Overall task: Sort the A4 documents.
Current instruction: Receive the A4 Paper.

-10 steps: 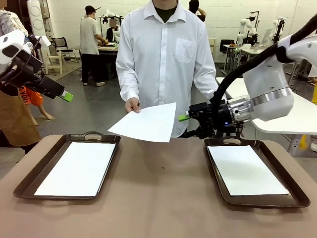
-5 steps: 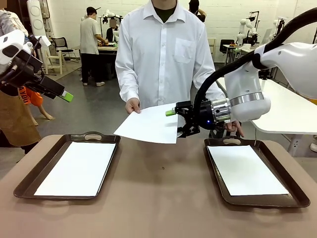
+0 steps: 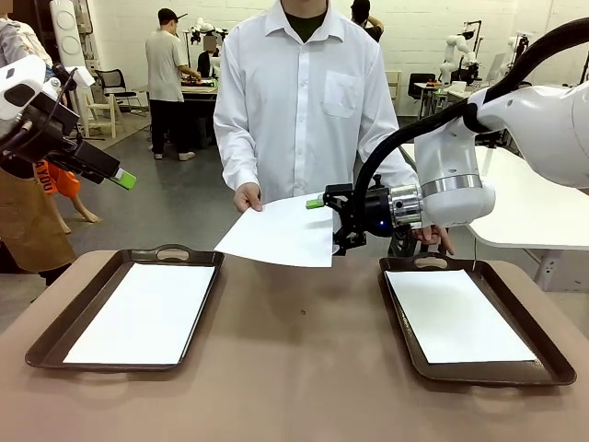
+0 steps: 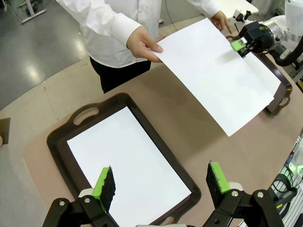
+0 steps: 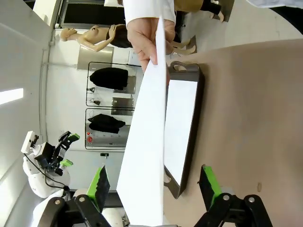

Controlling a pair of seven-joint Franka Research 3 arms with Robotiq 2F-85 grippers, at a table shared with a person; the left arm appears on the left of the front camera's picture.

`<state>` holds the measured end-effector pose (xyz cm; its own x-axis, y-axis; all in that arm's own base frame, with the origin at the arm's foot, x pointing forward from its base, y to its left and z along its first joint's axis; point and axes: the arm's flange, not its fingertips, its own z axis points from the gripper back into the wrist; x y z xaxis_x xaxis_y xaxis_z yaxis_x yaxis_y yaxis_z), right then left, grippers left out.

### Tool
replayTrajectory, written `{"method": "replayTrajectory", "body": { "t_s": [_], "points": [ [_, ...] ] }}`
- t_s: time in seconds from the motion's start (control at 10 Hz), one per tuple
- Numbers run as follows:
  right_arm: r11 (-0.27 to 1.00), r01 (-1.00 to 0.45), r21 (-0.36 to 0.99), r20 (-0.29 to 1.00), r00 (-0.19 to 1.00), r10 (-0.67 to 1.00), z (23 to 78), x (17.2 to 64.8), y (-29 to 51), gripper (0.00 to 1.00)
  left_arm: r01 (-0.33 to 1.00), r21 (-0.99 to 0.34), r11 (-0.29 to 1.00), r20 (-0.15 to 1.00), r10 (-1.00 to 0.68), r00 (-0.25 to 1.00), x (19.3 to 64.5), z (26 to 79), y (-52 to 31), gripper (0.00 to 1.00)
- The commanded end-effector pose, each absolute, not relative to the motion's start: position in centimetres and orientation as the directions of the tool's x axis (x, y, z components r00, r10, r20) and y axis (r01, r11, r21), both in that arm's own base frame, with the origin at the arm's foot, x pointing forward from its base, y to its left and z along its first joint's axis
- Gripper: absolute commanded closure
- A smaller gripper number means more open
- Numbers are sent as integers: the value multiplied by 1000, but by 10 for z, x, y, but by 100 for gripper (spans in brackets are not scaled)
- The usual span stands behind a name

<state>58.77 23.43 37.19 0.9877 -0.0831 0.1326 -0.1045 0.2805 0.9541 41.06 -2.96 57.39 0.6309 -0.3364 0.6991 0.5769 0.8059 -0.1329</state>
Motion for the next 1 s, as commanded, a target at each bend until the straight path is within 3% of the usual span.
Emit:
{"method": "replayTrajectory", "body": {
  "t_s": [0.0, 0.1, 0.2, 0.3, 0.4, 0.5, 0.6, 0.7, 0.8, 0.9],
  "points": [
    [257, -80, 963, 104, 991, -83, 367, 591, 238, 2, 575, -128, 808, 697, -339, 631, 410, 574, -30, 0],
    [263, -89, 961, 114, 990, -81, 368, 591, 236, 18, 575, -128, 808, 697, -339, 631, 410, 574, -30, 0],
    [263, -88, 961, 113, 990, -79, 368, 592, 234, 20, 575, -128, 808, 697, -339, 631, 410, 574, -30, 0],
    [266, -86, 960, 110, 991, -78, 367, 592, 231, 36, 575, -128, 808, 697, -339, 631, 410, 574, -30, 0],
    [264, -81, 961, 105, 991, -79, 367, 593, 229, 38, 575, -128, 808, 697, -339, 631, 410, 574, -30, 0],
    [264, -79, 961, 104, 991, -80, 367, 593, 228, 54, 575, -128, 808, 697, -339, 631, 410, 574, -30, 0],
    [262, -77, 962, 101, 992, -81, 366, 593, 228, 56, 575, -128, 808, 697, -339, 631, 410, 574, -30, 0],
    [260, -75, 963, 100, 992, -82, 365, 594, 229, 72, 575, -128, 808, 697, -339, 631, 410, 574, -30, 0],
    [258, -72, 964, 96, 992, -82, 364, 593, 229, 74, 575, -128, 808, 697, -339, 631, 410, 574, -30, 0],
    [254, -72, 964, 94, 992, -79, 364, 592, 229, 90, 575, -128, 808, 697, -339, 631, 410, 574, -30, 0]
  ]
}}
